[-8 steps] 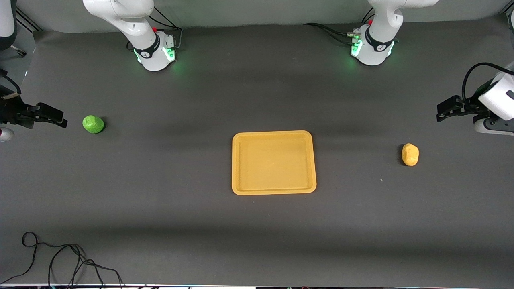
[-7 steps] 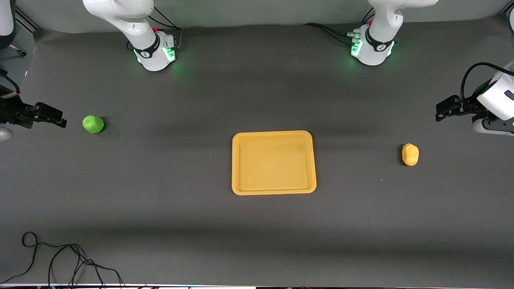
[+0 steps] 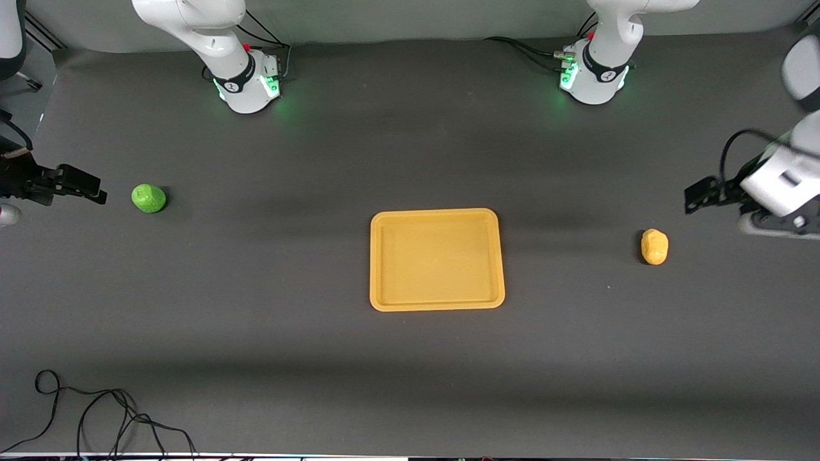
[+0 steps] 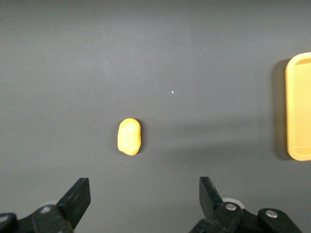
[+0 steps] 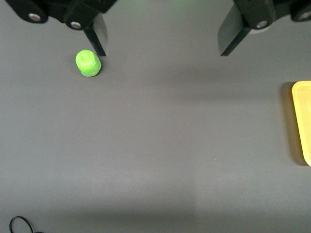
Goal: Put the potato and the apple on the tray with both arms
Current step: 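Lower the left gripper onto the yellow potato and close it, then carry the potato to the tray while the right gripper reaches the apple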
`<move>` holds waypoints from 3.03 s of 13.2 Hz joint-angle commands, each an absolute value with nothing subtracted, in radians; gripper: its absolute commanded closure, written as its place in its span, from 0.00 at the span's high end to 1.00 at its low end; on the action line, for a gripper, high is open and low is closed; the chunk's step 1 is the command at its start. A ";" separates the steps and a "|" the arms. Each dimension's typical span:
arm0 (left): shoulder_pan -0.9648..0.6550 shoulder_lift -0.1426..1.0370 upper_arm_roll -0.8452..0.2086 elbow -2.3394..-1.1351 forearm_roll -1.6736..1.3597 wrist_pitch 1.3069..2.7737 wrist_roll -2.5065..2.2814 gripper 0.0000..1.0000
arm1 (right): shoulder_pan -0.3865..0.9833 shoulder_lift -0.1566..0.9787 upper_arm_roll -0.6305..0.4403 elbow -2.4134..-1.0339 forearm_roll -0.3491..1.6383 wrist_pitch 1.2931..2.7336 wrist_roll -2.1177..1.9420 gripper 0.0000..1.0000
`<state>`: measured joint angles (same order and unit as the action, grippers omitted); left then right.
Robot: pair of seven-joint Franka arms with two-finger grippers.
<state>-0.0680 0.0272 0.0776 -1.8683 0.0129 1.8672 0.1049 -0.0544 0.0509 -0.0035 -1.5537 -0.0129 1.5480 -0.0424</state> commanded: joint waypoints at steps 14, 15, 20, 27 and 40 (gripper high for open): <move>0.045 0.442 0.078 -2.109 0.020 2.352 0.331 0.47 | -0.055 0.006 -0.242 -1.742 0.006 1.730 -0.337 1.00; 0.043 0.431 0.077 -2.102 0.020 2.323 0.333 0.29 | -0.051 -0.039 -0.297 -1.820 0.005 1.774 -0.383 1.00; -0.032 0.347 0.051 -1.887 -0.061 1.980 0.159 0.03 | -0.052 -0.332 -0.391 -2.221 -0.053 1.893 -0.382 1.00; -0.363 0.492 -0.106 -1.694 -0.192 2.072 -0.352 0.06 | -0.055 -0.355 -0.438 -2.385 -0.109 2.053 -0.391 1.00; -0.477 0.673 -0.097 -1.684 -0.164 2.270 -0.449 0.33 | -0.043 0.133 -0.542 -2.540 0.214 2.629 -0.699 1.00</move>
